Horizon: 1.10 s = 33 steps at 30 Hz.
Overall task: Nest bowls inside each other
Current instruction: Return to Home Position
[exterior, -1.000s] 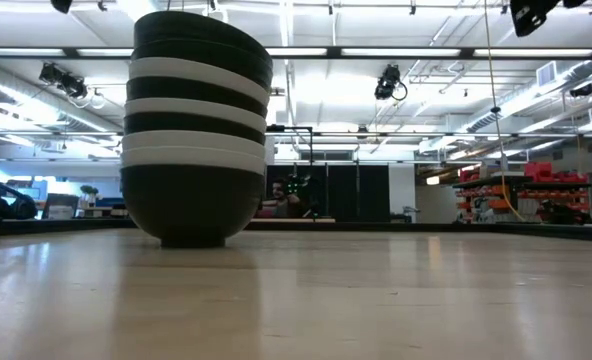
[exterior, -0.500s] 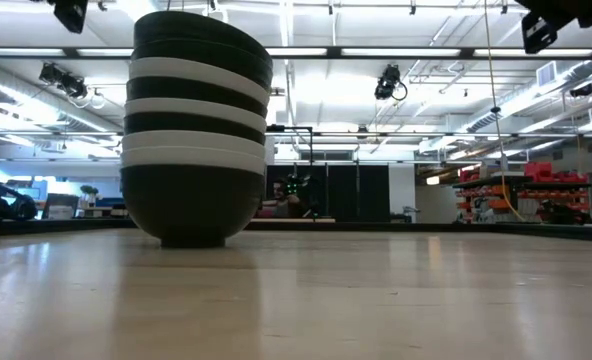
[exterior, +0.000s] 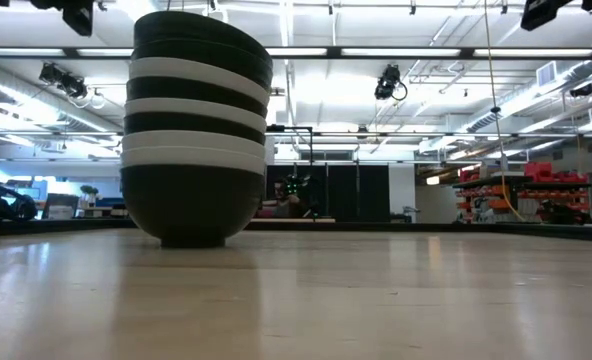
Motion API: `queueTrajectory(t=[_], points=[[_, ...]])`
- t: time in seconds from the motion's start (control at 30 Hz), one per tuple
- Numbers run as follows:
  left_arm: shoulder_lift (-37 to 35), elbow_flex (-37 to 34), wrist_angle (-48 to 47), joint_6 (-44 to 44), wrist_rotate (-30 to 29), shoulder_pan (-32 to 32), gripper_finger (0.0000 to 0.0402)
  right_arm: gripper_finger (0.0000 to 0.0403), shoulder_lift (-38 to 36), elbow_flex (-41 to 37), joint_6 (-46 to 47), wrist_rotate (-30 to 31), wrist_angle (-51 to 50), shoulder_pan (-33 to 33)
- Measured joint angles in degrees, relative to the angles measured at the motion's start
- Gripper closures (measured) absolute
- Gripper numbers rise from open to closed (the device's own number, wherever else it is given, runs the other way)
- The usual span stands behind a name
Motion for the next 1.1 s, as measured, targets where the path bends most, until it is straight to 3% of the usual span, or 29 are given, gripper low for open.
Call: queueTrajectory(t=[0.27,0.47,0.8,1.1], points=[[2.2,0.0,4.1,3.5,5.5,5.6,0.0401,0.0403,-0.1,-2.5,-3.8,-1.7,5.6,0.0],[2.2,-6.5,11.1,4.6,7.8,9.5,0.0401,0.0403,-0.1,-2.5,-3.7,-1.8,4.9,0.0],[-3.9,-14.4,17.3,6.1,11.6,15.3,0.0401,0.0403,-0.4,-8.6,-4.8,-1.7,11.2,0.0],[-9.4,-17.5,19.1,8.8,13.3,17.1,0.0401,0.0403,-1.1,-9.8,-4.6,-1.6,12.4,0.0]])
